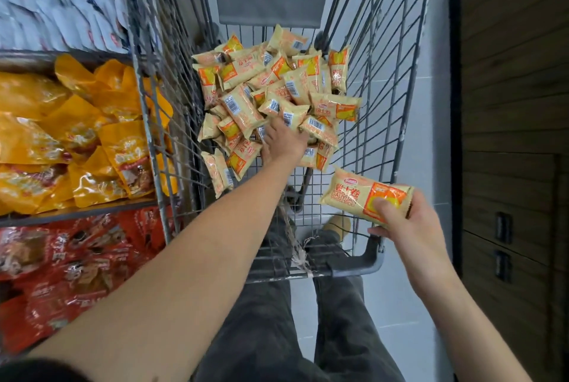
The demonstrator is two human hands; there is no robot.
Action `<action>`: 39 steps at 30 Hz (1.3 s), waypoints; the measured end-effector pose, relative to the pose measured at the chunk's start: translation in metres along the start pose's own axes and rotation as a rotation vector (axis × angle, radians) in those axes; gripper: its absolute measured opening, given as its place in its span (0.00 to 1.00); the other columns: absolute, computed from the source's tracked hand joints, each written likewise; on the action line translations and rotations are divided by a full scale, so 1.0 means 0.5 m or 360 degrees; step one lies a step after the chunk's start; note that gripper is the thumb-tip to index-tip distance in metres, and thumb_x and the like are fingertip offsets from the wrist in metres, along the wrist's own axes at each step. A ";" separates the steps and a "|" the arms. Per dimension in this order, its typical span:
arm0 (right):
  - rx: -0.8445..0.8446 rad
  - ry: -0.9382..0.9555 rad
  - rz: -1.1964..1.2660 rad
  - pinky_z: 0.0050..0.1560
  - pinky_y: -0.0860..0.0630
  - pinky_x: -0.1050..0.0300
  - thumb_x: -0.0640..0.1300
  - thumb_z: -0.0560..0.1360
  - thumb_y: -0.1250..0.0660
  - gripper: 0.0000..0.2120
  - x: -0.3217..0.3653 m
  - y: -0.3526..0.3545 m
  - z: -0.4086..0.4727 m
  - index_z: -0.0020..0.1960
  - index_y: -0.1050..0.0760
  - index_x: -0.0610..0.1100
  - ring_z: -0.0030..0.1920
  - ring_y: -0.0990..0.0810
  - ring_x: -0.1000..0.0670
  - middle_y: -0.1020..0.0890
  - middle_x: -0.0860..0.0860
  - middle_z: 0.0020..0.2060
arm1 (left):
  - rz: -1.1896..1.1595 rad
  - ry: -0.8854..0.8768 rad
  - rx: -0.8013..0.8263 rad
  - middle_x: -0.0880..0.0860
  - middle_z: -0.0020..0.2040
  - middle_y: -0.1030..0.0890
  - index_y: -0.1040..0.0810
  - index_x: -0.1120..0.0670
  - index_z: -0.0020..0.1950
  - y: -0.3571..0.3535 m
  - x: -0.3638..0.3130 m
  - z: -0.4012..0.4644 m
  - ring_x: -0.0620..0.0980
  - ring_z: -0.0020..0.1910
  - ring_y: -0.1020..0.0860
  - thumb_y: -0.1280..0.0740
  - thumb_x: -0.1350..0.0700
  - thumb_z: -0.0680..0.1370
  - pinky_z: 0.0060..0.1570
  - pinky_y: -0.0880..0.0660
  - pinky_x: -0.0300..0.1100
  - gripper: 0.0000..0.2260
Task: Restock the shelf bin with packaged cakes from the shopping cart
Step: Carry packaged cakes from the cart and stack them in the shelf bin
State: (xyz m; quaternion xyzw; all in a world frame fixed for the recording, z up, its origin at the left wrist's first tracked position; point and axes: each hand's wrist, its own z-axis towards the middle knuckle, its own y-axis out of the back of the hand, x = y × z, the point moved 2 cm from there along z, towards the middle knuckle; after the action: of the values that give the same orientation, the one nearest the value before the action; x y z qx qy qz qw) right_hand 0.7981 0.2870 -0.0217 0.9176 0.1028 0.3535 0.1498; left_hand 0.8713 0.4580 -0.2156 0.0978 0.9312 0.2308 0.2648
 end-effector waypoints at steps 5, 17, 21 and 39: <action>-0.0027 -0.0025 0.0012 0.31 0.24 0.68 0.39 0.76 0.35 0.06 -0.021 0.001 -0.002 0.47 0.28 0.49 0.39 0.18 0.63 0.19 0.55 0.43 | 0.0028 0.0082 -0.0102 0.61 0.72 0.38 0.48 0.60 0.74 -0.010 0.004 0.038 0.61 0.71 0.39 0.30 0.57 0.74 0.67 0.37 0.53 0.35; -0.0007 0.0024 0.0036 0.33 0.22 0.67 0.36 0.76 0.38 0.09 -0.010 -0.002 -0.008 0.46 0.32 0.50 0.42 0.19 0.58 0.20 0.55 0.43 | -0.1801 0.0327 0.1079 0.54 0.54 0.22 0.31 0.51 0.67 0.151 0.082 -0.210 0.48 0.42 0.20 0.39 0.60 0.78 0.39 0.22 0.42 0.18; 0.0028 0.0124 0.0034 0.33 0.23 0.67 0.32 0.75 0.39 0.13 0.002 0.009 -0.009 0.46 0.32 0.50 0.38 0.19 0.60 0.20 0.54 0.42 | -0.2113 0.0554 0.1383 0.58 0.53 0.20 0.34 0.51 0.71 0.171 0.073 -0.284 0.51 0.42 0.19 0.41 0.55 0.77 0.41 0.22 0.43 0.21; 0.0143 0.0156 0.0178 0.51 0.23 0.55 0.56 0.76 0.37 0.11 0.007 0.031 -0.038 0.47 0.26 0.48 0.46 0.21 0.56 0.20 0.52 0.44 | -0.0893 -0.0089 0.1333 0.57 0.59 0.22 0.24 0.53 0.55 0.176 -0.007 -0.372 0.53 0.54 0.23 0.36 0.63 0.77 0.54 0.25 0.50 0.09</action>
State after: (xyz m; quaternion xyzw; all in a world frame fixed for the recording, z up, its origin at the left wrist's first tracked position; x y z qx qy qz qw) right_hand 0.7890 0.2775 -0.0007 0.9093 0.0743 0.4008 0.0835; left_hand 0.7791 0.4635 -0.0315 -0.0524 0.9268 -0.2452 0.2795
